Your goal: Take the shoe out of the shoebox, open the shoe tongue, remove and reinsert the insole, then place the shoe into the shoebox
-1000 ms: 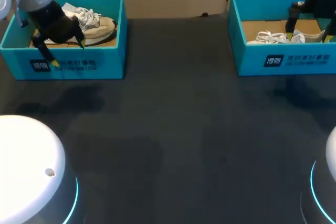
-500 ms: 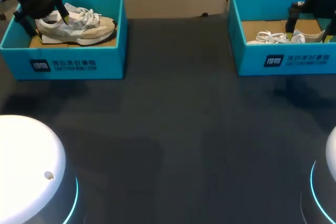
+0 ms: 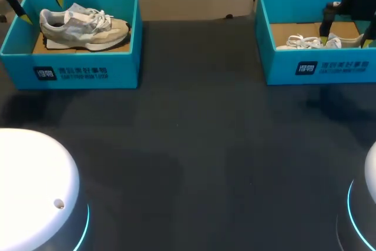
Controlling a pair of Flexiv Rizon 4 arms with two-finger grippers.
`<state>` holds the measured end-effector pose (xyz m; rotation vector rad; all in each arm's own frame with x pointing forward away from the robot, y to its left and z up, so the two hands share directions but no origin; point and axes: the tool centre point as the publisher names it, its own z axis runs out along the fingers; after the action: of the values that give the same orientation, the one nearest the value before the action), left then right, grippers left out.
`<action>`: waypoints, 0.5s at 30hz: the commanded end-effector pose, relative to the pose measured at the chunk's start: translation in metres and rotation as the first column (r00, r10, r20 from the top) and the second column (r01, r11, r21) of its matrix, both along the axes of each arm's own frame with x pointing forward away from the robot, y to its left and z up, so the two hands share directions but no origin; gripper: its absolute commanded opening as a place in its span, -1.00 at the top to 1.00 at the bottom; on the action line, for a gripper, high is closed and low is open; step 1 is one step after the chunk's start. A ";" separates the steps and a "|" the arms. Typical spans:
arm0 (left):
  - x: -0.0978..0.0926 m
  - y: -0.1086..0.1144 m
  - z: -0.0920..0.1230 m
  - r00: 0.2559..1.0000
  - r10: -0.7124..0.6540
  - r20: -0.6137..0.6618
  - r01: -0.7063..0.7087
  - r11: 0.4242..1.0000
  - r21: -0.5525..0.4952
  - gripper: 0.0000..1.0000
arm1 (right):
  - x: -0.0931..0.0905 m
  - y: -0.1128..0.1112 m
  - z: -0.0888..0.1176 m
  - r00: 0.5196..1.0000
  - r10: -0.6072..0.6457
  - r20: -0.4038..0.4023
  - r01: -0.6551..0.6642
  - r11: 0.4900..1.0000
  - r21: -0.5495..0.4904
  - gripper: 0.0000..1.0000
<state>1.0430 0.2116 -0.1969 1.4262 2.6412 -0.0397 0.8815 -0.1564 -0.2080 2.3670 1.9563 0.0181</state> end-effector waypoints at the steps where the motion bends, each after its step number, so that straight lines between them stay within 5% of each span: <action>1: 0.011 0.005 0.008 1.000 -0.004 -0.017 0.004 1.000 0.013 -1.00 | -0.001 0.000 0.000 1.000 0.000 0.002 0.000 1.000 0.001 -1.00; 15: 0.036 0.037 0.028 0.989 -0.146 0.002 0.146 0.989 0.022 -1.00 | -0.001 0.000 0.000 1.000 0.000 0.002 0.000 1.000 0.001 -1.00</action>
<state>1.0786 0.2477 -0.1694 1.6201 2.5354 -0.0214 0.8815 -0.1564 -0.2080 2.3669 1.9564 0.0181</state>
